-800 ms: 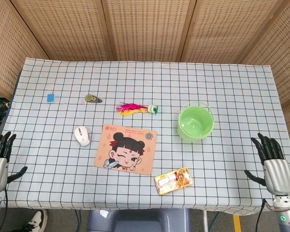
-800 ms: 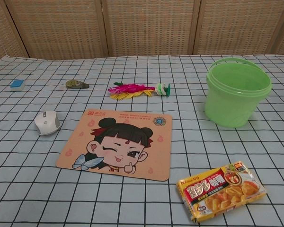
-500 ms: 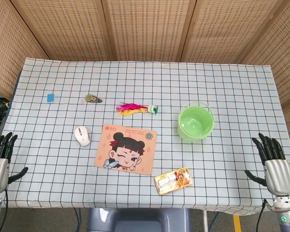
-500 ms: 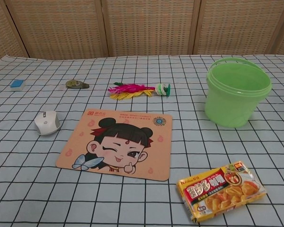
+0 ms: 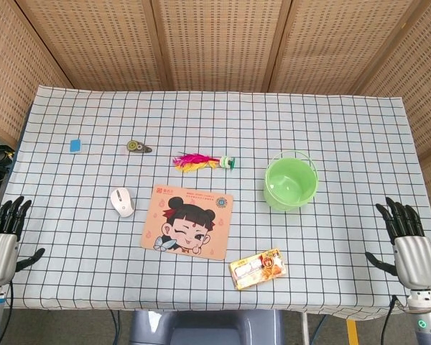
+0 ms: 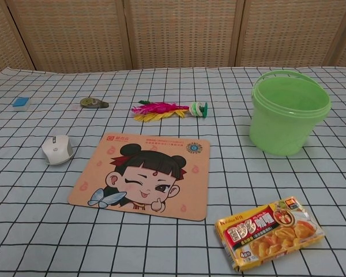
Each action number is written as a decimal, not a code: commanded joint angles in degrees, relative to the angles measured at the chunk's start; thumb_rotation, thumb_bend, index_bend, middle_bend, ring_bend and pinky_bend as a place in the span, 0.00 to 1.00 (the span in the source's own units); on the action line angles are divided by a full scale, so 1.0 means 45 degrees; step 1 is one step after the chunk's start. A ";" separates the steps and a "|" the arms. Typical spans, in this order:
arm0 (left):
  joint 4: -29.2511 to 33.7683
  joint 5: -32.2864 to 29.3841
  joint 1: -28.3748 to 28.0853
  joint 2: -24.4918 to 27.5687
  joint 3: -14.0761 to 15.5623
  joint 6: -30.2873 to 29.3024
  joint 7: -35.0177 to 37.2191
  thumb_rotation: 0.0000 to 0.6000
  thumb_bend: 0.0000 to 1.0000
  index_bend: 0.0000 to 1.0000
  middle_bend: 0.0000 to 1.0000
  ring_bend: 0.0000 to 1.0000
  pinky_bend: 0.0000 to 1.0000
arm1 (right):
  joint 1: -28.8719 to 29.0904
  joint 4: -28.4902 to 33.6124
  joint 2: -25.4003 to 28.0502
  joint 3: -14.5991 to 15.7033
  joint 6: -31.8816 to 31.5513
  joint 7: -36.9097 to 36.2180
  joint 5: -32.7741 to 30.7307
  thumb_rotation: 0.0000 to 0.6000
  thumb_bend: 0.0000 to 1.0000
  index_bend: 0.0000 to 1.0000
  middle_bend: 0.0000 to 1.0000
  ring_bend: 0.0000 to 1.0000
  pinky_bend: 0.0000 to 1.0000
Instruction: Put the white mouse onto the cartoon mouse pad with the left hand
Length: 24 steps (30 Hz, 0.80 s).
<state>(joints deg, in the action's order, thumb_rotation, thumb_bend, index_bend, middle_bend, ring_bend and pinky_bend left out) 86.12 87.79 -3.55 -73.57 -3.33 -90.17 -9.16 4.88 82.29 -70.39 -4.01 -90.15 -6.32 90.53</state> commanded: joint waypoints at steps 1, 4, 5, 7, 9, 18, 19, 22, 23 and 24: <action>-0.0073 0.0084 -0.0047 -0.0003 -0.0002 -0.0012 0.0057 1.00 0.00 0.00 0.00 0.00 0.00 | 0.0017 -0.0031 -0.0009 -0.0003 0.0058 -0.0013 -0.0039 1.00 0.08 0.11 0.00 0.00 0.00; -0.0211 0.0187 -0.0161 -0.0001 -0.0070 -0.0006 0.0185 1.00 0.00 0.00 0.00 0.00 0.00 | 0.0026 -0.0075 -0.0017 -0.0022 0.0115 -0.0056 -0.0111 1.00 0.08 0.11 0.00 0.00 0.00; -0.0304 0.0265 -0.0226 -0.0001 -0.0103 -0.0013 0.0233 1.00 0.00 0.00 0.00 0.00 0.00 | 0.0028 -0.0092 -0.0019 -0.0036 0.0130 -0.0070 -0.0144 1.00 0.08 0.11 0.00 0.00 0.00; -0.0602 0.0427 -0.0423 0.0007 -0.0209 0.0021 0.0237 1.00 0.00 0.00 0.00 0.00 0.04 | 0.0037 -0.0132 -0.0033 -0.0071 0.0178 -0.0091 -0.0230 1.00 0.08 0.12 0.00 0.00 0.00; -0.0952 0.0550 -0.0799 0.0086 -0.0337 0.0360 0.0261 1.00 0.00 0.02 0.00 0.00 0.09 | 0.0061 -0.0184 -0.0057 -0.0117 0.0241 -0.0086 -0.0322 1.00 0.08 0.12 0.00 0.00 0.00; -0.2173 0.1385 -0.3915 0.1221 -0.0246 0.4670 0.2111 1.00 0.00 0.08 0.00 0.00 0.18 | 0.0142 -0.0521 -0.0153 -0.0387 0.0593 -0.0167 -0.0937 1.00 0.08 0.12 0.00 0.00 0.00; -0.2399 0.1544 -0.4188 0.1188 -0.0244 0.4867 0.2204 1.00 0.00 0.08 0.00 0.00 0.18 | 0.0153 -0.0576 -0.0164 -0.0419 0.0659 -0.0192 -0.1027 1.00 0.08 0.12 0.00 0.00 0.00; -0.3058 0.1920 -0.4834 0.1004 -0.0171 0.5298 0.2574 1.00 0.00 0.11 0.00 0.02 0.18 | 0.0183 -0.0708 -0.0196 -0.0489 0.0803 -0.0256 -0.1216 1.00 0.08 0.12 0.00 0.00 0.00; -0.3305 0.2043 -0.5062 0.0915 -0.0137 0.5456 0.2746 1.00 0.00 0.11 0.00 0.02 0.18 | 0.0195 -0.0751 -0.0206 -0.0510 0.0850 -0.0272 -0.1272 1.00 0.08 0.12 0.00 0.00 0.00; -0.3549 0.2173 -0.5295 0.0840 -0.0074 0.5653 0.2925 1.00 0.00 0.12 0.00 0.02 0.18 | 0.0203 -0.0792 -0.0215 -0.0529 0.0888 -0.0284 -0.1322 1.00 0.08 0.12 0.00 0.00 0.00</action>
<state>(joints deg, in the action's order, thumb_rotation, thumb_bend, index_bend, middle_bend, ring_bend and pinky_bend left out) 72.88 95.65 -24.65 -69.33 -4.22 -67.13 1.76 5.73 78.82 -71.30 -6.29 -86.28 -7.52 84.70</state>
